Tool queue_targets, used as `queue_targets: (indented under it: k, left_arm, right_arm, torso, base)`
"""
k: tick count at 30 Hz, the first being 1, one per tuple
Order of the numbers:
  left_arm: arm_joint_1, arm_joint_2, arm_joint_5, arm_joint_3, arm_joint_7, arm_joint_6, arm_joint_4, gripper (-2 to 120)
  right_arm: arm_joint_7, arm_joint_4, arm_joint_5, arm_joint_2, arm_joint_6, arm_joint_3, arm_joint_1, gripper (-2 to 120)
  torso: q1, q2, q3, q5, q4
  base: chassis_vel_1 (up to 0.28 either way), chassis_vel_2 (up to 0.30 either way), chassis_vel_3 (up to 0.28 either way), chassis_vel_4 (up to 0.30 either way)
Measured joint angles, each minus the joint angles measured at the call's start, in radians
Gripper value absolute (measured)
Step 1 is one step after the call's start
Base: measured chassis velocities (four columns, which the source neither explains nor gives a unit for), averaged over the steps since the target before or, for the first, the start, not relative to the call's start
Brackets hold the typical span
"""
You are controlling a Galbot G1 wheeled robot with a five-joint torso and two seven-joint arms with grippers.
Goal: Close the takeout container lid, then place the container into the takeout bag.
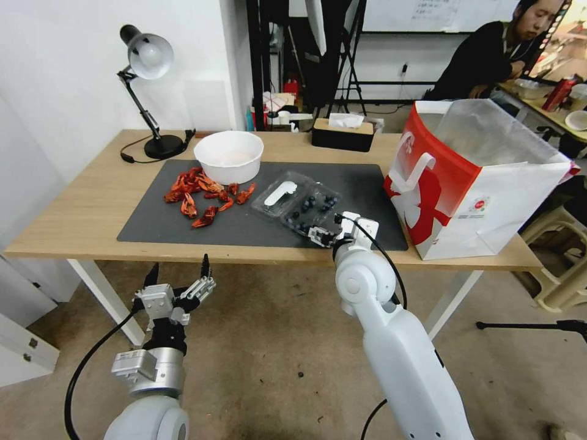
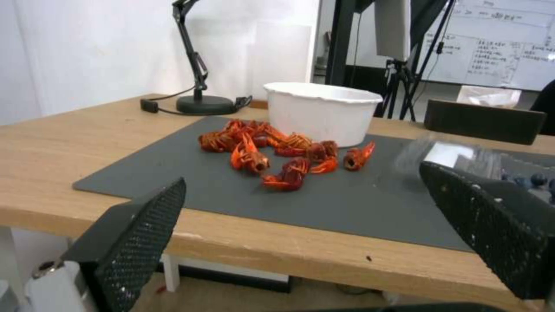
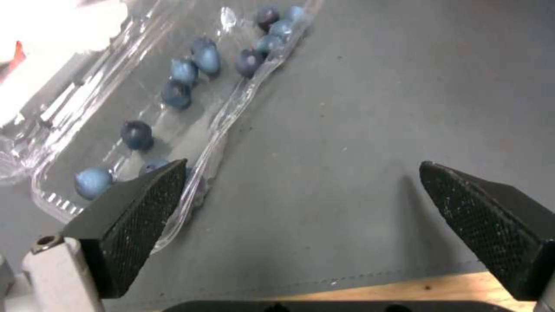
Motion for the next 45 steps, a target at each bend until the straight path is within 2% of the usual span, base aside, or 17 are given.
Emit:
queue_targets:
  k: [14, 28, 33, 35, 36, 39, 40, 43, 45]
  left_arm:
    - [-0.007, 0.001, -0.002, 0.003, -0.001, 0.002, 0.006, 100]
    - [-0.007, 0.001, -0.002, 0.005, -0.002, 0.003, 0.008, 100]
    - [-0.007, 0.004, -0.008, 0.003, -0.003, 0.004, 0.008, 100]
    - [-0.009, 0.007, -0.013, 0.001, -0.005, 0.006, 0.007, 100]
    - [-0.009, 0.007, -0.013, 0.001, -0.005, 0.006, 0.007, 100]
    - [-0.01, 0.013, -0.017, 0.001, -0.008, 0.007, 0.008, 100]
    - [-0.01, 0.013, -0.017, 0.001, -0.008, 0.007, 0.008, 100]
    - [-0.013, 0.022, -0.023, 0.002, -0.01, 0.008, 0.009, 100]
    - [-0.013, 0.024, -0.025, 0.002, -0.01, 0.009, 0.01, 100]
  right_arm:
    - [-0.007, 0.008, 0.027, -0.047, 0.001, 0.051, 0.002, 100]
    - [-0.017, 0.018, 0.045, -0.059, 0.005, 0.083, 0.01, 100]
    - [-0.114, 0.074, 0.034, -0.068, 0.093, 0.092, -0.016, 100]
    - [-0.217, 0.119, -0.014, -0.093, 0.187, 0.09, -0.055, 100]
    - [-0.217, 0.119, -0.014, -0.093, 0.187, 0.09, -0.055, 100]
    - [-0.357, 0.195, -0.126, -0.149, 0.312, 0.081, -0.142, 100]
    - [-0.357, 0.195, -0.126, -0.149, 0.312, 0.081, -0.142, 100]
    - [-0.455, 0.279, -0.273, -0.211, 0.432, 0.084, -0.261, 100]
    - [-0.47, 0.306, -0.311, -0.223, 0.46, 0.088, -0.3, 100]
  torso:
    - [0.0, 0.0, 0.0, 0.0, 0.0]
    - [0.0, 0.0, 0.0, -0.0001, 0.0]
    - [0.0, 0.0, 0.0, -0.0001, 0.0001]
    - [0.0, 0.0, 0.0, -0.0002, 0.0002]
    - [0.0, 0.0, 0.0, -0.0002, 0.0002]
    - [0.0, 0.0, 0.0, -0.0001, 0.0]
    - [0.0, 0.0, 0.0, -0.0001, 0.0]
    - [0.0, 0.0, 0.0, 0.0, -0.0001]
    - [0.0, 0.0, 0.0, 0.0001, 0.0]
  base:
    - [0.0, 0.0, 0.0, 0.0]
    - [0.0, 0.0, 0.0, 0.0]
    - [0.0, 0.0, 0.0, 0.0]
    - [0.0, 0.0, 0.0, 0.0]
    - [0.0, 0.0, 0.0, 0.0]
    - [0.0, 0.0, 0.0, 0.0]
    - [0.0, 0.0, 0.0, 0.0]
    - [0.0, 0.0, 0.0, 0.0]
    - [0.0, 0.0, 0.0, 0.0]
